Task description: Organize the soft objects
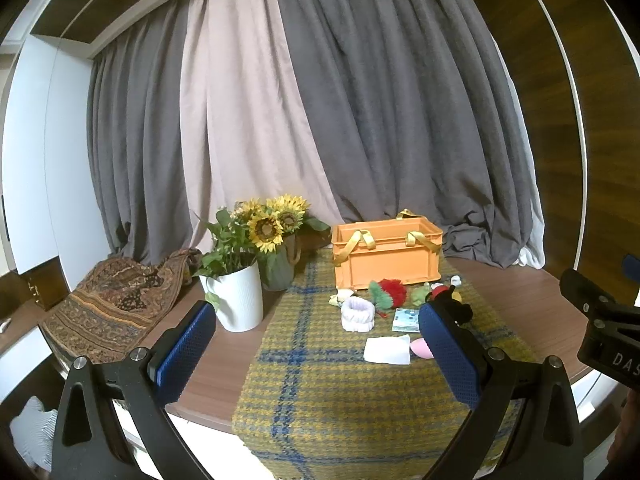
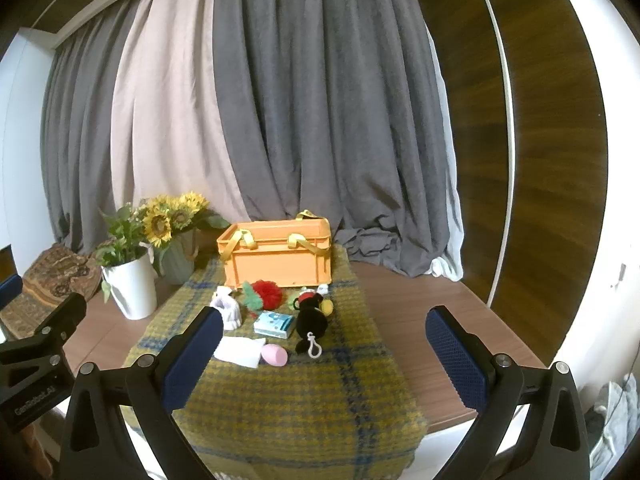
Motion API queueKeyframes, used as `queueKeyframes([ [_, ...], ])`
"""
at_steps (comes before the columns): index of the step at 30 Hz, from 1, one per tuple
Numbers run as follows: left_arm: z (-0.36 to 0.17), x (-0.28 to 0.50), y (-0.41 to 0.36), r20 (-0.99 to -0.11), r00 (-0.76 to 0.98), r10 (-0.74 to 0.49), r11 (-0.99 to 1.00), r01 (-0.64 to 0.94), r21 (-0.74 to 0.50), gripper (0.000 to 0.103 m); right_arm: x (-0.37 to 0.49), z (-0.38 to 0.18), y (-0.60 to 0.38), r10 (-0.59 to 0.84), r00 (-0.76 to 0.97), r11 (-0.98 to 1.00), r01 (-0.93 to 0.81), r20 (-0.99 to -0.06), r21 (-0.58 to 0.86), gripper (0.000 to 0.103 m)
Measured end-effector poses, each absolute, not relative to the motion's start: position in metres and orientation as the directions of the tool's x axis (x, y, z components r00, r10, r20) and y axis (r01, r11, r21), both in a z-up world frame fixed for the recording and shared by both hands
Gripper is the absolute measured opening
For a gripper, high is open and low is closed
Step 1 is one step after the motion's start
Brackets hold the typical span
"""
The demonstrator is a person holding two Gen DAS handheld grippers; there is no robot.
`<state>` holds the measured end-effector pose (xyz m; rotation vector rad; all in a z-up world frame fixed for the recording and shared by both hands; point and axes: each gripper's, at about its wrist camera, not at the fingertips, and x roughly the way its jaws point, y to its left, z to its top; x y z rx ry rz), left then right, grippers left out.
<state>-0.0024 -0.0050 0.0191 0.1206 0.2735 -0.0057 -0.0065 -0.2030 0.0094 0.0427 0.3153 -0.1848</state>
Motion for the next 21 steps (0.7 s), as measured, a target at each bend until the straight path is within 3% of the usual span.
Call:
queueKeyframes([
  [21, 0.0152, -0.0028, -0.0074, -0.272, 0.962, -0.004, 0.992, 0.038, 0.119, 0.103, -0.0075, 0.0097, -0.2058, -0.177, 0.934, 0.982, 0.190, -0.311, 0.013, 0.103],
])
